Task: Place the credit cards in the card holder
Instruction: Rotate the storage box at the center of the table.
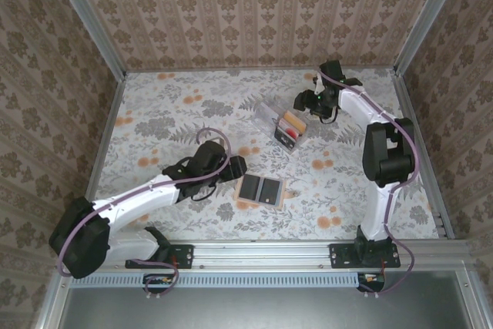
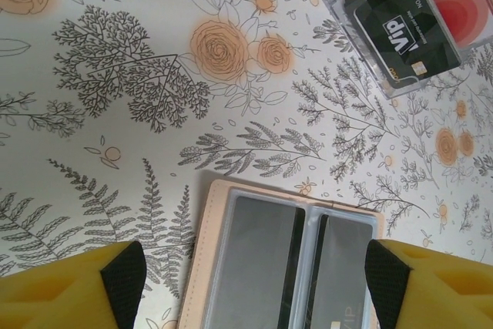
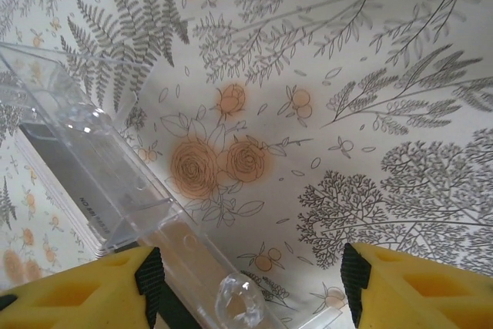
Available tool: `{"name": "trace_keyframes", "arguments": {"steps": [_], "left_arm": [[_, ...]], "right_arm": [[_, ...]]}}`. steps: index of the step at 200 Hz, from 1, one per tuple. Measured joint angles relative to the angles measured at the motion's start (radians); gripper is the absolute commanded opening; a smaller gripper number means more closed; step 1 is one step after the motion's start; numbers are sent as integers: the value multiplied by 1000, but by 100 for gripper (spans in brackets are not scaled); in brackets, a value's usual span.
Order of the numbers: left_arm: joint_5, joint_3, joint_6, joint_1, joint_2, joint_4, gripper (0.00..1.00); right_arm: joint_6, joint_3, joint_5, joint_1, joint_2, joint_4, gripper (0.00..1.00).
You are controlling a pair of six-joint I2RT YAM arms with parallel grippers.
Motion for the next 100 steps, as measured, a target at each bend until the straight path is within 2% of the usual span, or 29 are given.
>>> {"name": "trace_keyframes", "arguments": {"steps": [30,67,100], "left_arm": [[3,-7,0,6,-6,0,78],[3,-9,0,6,-6,6,78],[10,-10,0,6,-6,10,78]], "right_arm": [[9,-24,-95,-6,-1,24,63],[41,-141,-214,-3,-56,84,62],[60,-231,-248,22,-134,106,62]]}}
